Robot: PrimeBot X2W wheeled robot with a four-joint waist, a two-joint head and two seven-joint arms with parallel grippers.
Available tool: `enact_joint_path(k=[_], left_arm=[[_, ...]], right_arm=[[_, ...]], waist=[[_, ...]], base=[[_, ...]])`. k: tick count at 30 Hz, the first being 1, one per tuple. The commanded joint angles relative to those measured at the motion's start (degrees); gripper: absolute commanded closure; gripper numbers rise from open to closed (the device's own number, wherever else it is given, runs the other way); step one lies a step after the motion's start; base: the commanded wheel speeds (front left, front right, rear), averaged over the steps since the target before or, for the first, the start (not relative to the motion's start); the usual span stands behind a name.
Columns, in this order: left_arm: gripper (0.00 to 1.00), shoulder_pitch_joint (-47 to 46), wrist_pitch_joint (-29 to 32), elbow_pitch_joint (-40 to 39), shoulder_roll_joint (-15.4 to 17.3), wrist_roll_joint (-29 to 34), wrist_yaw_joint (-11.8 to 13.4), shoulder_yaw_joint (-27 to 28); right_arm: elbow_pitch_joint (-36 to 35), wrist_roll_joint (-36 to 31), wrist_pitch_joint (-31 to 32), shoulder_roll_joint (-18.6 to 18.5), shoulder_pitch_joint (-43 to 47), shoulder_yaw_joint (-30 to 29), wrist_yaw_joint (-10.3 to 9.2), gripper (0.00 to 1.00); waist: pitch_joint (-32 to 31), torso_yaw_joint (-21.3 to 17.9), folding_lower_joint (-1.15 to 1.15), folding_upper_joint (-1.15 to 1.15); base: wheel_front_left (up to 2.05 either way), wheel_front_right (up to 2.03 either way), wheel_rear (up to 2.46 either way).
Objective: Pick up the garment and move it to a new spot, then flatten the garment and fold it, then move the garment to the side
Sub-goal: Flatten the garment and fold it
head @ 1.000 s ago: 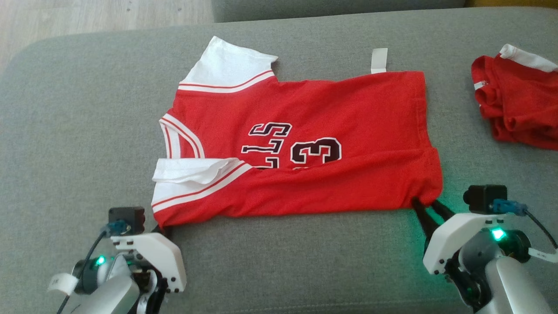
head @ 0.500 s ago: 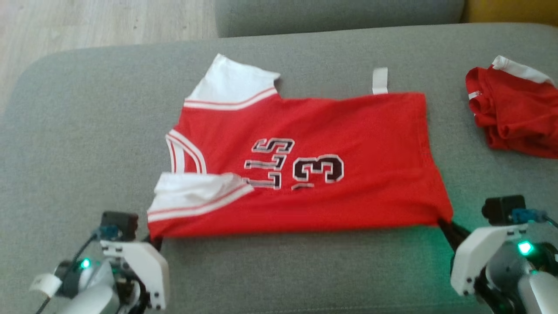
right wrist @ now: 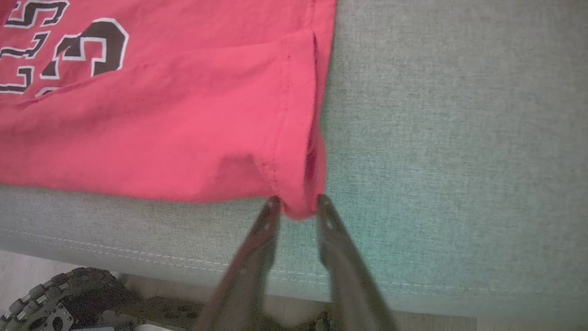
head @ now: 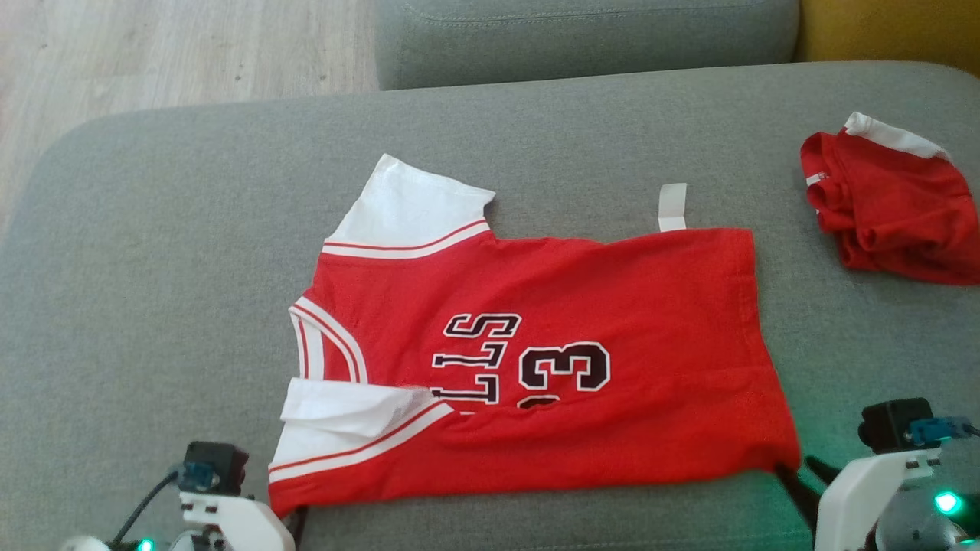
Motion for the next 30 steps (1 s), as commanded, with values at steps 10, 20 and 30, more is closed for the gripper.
enact_joint_path(k=[10,20,30], left_arm=[[0.00,-8.1,1.9,-3.6,6.0,4.0,-0.5,2.5],[0.00,-29.2,14.7,-2.6,7.0,9.0,-10.6,0.7],[0.00,-46.4,18.9,14.9,-2.7,2.7,-24.2,1.8]], right_arm=[[-6.0,0.1,-3.9,0.4,-4.4,-3.6,0.40,0.00],[-4.8,2.5,-7.9,-0.2,-17.5,-6.8,0.40,0.00],[9.4,7.3,-8.6,0.8,-34.9,-4.9,0.40,0.00]], waist=[[0.4,0.1,0.00,0.00],[5.3,-1.2,0.00,0.00],[11.7,-3.4,0.00,0.00]], base=[[0.00,0.00,0.00],[0.00,0.00,0.00],[0.00,0.00,0.00]])
